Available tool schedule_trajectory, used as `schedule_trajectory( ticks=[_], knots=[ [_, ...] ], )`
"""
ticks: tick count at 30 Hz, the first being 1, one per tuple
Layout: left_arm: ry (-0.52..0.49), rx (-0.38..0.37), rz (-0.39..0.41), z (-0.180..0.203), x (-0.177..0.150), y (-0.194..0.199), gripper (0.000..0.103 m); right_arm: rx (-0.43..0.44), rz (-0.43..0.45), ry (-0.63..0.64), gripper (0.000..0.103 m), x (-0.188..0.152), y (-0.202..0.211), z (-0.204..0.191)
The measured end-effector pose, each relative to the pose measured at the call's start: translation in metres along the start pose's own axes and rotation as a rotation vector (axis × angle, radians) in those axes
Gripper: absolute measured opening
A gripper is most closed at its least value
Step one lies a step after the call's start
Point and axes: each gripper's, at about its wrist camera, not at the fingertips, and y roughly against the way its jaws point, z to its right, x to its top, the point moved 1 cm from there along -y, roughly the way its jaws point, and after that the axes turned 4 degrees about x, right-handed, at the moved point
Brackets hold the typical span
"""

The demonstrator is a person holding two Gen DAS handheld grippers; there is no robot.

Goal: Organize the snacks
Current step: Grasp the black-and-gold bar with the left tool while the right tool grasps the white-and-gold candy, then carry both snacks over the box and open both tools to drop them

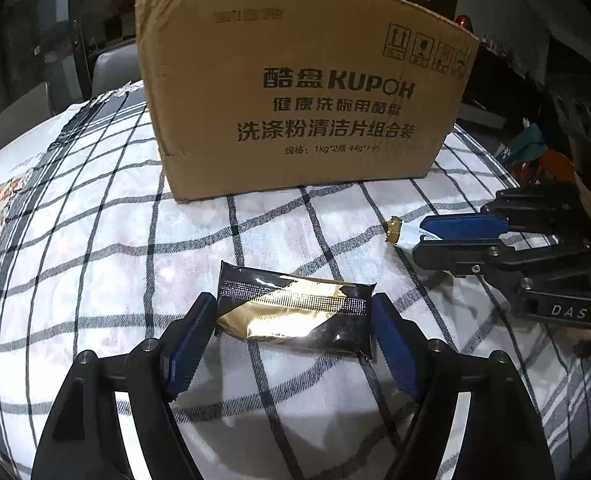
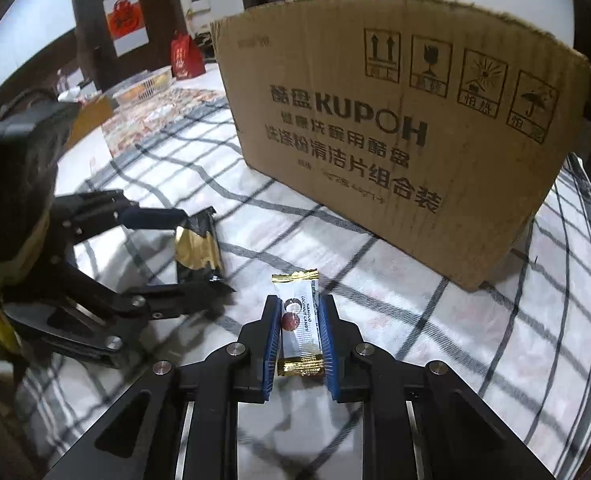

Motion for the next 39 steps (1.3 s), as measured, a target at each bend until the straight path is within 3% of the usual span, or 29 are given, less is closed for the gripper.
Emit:
schedule_trajectory(
  ticks=[16,39],
  knots=[
    [0.007,0.05,0.129,0.003,0.007,0.069,0.077,-0.052,0.164,-0.11,0.021,0.003,0.056,-0.031],
    [0.02,0.068,0.38,0.002,0.069,0.167,0.077,-0.163,0.412,-0.101,0.021,0.049,0.148,-0.059]
  ],
)
